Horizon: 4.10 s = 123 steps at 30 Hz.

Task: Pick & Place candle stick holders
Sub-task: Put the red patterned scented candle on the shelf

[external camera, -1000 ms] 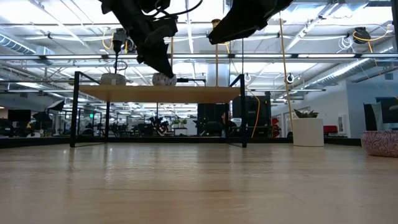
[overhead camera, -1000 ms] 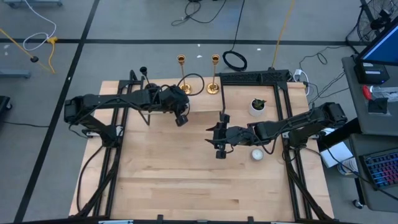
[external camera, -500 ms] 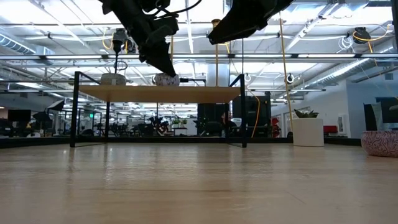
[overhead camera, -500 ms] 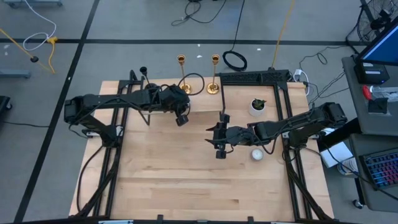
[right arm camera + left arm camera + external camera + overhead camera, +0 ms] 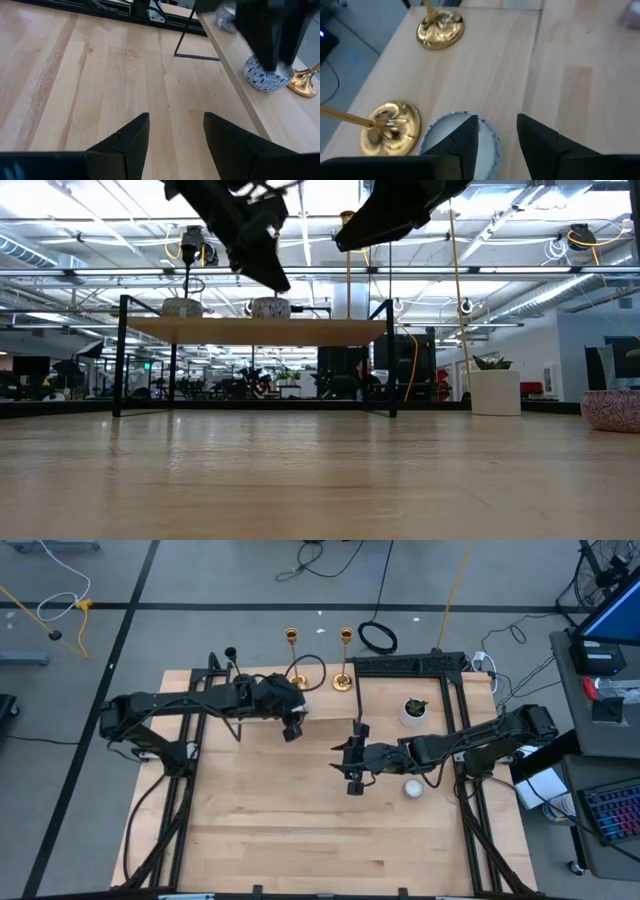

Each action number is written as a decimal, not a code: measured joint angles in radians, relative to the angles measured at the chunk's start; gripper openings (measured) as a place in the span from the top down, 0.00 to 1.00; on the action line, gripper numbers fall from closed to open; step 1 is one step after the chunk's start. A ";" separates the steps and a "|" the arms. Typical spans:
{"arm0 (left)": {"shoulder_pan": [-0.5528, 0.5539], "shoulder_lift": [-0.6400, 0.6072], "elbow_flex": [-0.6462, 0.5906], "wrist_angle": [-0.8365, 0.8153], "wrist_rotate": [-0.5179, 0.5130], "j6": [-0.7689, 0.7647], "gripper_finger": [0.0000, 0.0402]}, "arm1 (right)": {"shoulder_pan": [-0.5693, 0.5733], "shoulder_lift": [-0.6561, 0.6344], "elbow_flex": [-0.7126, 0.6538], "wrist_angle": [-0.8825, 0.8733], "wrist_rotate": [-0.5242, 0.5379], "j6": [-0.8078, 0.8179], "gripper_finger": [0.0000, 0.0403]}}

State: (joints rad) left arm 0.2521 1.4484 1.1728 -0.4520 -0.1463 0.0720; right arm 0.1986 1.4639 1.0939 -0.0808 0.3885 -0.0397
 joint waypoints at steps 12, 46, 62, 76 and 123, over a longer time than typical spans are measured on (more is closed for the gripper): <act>-0.122 -0.202 0.001 -0.099 0.084 0.030 0.78 | 0.051 -0.001 0.000 -0.113 0.001 0.073 0.54; -0.491 -0.595 -0.526 0.167 -0.030 -0.002 0.96 | 0.347 -0.289 -0.295 -0.553 0.029 0.929 0.54; -0.487 -0.588 -0.671 0.494 -0.044 -0.022 0.93 | 0.353 -0.378 -0.517 -0.537 -0.158 1.067 0.54; -0.487 -0.588 -0.671 0.526 -0.047 -0.032 0.99 | 0.353 -0.381 -0.615 -0.424 -0.135 1.012 0.71; -0.487 -0.588 -0.671 0.501 -0.047 -0.029 0.92 | 0.001 -0.377 -0.481 0.414 -0.104 0.192 1.00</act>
State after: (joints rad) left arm -0.2352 0.8600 0.5014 0.0486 -0.1932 0.0433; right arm 0.1999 1.0872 0.6131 0.3336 0.2841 0.1520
